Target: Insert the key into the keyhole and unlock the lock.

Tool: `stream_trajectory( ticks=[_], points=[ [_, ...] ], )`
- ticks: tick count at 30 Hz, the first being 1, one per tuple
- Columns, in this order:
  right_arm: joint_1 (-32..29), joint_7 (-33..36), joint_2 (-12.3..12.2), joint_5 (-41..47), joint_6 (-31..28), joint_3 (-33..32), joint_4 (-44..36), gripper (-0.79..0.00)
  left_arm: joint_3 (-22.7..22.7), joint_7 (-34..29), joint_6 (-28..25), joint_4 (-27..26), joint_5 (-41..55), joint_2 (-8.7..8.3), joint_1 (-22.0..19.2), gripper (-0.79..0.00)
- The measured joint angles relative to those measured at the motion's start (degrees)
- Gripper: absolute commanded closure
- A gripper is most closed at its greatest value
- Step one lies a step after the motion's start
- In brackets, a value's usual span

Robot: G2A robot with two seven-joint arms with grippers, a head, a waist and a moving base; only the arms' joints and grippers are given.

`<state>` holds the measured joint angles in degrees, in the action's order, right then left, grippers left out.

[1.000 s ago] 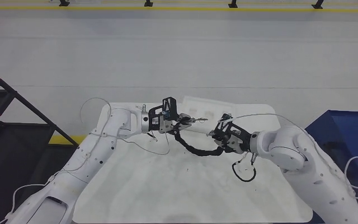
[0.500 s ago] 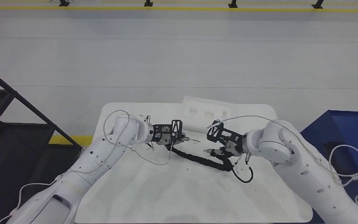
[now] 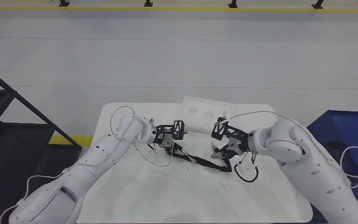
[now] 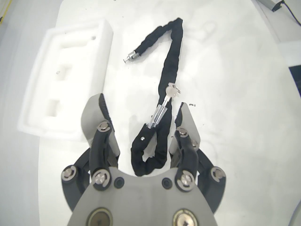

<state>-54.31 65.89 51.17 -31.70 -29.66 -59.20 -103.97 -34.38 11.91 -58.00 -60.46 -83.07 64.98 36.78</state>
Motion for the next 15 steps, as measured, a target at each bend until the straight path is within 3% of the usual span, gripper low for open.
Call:
stream_trajectory(
  ticks=[4,8,15],
  points=[
    [-0.56,-3.39,-0.18,1.21,-2.75,-1.1,0.34,-0.785,2.53,3.07,0.0,0.77,7.57,-1.4,-2.71,-0.785],
    [0.55,-7.94,-0.04,2.41,-6.78,-1.53,1.61,-0.785,6.31,5.13,0.0,-0.25,15.3,-3.86,-7.05,-0.785],
    [5.85,-16.62,0.75,5.38,-13.26,-2.02,6.32,-0.785,13.61,3.8,0.0,-2.73,24.18,-8.22,-16.28,-0.785]
  ],
)
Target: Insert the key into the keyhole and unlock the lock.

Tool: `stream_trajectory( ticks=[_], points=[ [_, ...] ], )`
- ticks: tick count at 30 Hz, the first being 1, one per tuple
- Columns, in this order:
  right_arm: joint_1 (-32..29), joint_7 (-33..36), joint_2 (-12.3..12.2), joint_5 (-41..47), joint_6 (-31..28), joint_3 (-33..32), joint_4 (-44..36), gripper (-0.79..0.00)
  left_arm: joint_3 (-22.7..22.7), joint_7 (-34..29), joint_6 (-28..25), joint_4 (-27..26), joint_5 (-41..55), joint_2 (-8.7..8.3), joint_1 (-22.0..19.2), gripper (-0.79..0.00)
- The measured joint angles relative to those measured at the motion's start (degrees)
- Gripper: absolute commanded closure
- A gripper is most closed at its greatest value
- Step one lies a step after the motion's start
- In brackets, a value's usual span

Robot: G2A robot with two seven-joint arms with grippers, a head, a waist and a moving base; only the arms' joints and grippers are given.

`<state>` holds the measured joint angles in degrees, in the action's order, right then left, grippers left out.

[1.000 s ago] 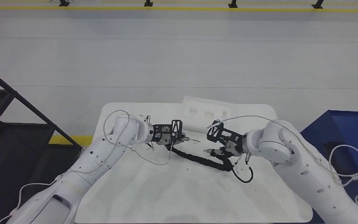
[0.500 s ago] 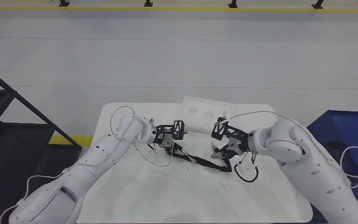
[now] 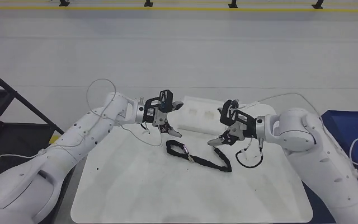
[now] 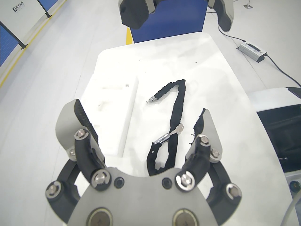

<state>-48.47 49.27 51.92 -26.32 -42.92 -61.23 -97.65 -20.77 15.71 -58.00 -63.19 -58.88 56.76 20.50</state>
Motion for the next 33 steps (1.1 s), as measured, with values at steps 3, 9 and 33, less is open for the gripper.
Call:
stream_trajectory(
  ticks=[3,9,33],
  points=[
    [3.06,-3.38,0.51,2.2,-3.14,0.39,3.22,-0.785,3.41,-0.04,0.0,-0.2,6.28,-1.33,-3.99,-0.785],
    [10.96,-3.87,1.67,5.31,-7.95,3.09,9.94,-0.785,9.39,-1.11,0.0,0.99,19.35,-3.52,-11.91,-0.785],
    [19.76,-9.36,3.78,5.81,-14.55,7.41,21.17,-0.785,11.03,-8.21,0.0,-0.36,32.94,-6.12,-15.43,-0.784]
  ],
)
